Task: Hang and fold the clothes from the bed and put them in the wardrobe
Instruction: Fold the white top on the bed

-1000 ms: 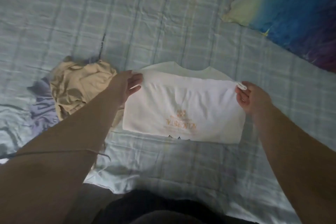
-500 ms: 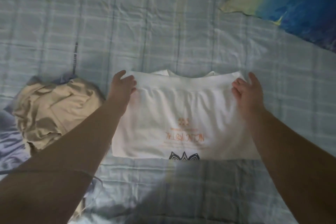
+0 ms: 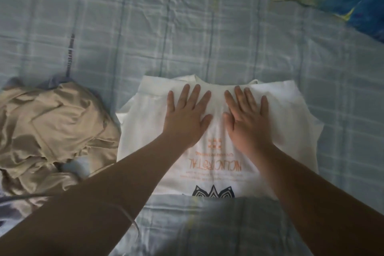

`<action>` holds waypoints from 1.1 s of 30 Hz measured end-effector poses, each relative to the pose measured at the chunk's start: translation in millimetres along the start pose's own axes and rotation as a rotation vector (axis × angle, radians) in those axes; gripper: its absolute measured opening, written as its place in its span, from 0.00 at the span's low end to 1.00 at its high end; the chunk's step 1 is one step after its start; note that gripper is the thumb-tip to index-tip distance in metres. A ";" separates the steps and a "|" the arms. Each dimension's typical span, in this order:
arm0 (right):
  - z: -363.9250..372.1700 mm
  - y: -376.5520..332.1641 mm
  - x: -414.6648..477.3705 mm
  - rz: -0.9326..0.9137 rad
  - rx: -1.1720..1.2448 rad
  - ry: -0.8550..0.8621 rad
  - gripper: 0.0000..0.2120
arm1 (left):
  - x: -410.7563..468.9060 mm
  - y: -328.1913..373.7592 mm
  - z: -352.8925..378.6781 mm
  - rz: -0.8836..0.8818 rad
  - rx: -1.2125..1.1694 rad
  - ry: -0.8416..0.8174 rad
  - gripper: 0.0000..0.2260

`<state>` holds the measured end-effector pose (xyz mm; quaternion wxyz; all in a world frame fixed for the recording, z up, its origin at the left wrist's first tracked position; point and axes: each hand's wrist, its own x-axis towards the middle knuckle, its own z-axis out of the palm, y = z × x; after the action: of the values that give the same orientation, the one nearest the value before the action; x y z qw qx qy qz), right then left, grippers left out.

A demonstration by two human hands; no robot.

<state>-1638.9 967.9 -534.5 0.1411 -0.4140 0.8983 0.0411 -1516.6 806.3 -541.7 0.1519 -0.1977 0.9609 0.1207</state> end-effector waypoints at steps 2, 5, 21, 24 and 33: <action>1.5 0.4 7.7 0.033 -0.006 0.008 0.28 | 10.4 3.1 1.2 -0.037 -0.001 0.002 0.29; 2.5 -1.5 15.9 0.056 -0.005 0.029 0.29 | 19.1 9.3 2.5 -0.081 0.001 0.033 0.29; 22.6 -5.2 -68.3 -0.009 -0.003 0.081 0.28 | -66.6 0.1 28.2 -0.015 0.086 0.091 0.30; 34.4 -3.6 -60.8 0.015 -0.016 0.073 0.28 | -61.4 -2.0 39.6 -0.042 0.106 0.098 0.30; 9.5 15.7 -97.8 0.005 0.150 0.242 0.28 | -104.5 -24.0 14.0 0.010 0.070 0.264 0.27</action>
<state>-1588.4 1051.6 -516.1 0.0624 -0.4019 0.9104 -0.0762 -1411.7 824.9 -523.3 0.0301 -0.2015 0.9771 0.0606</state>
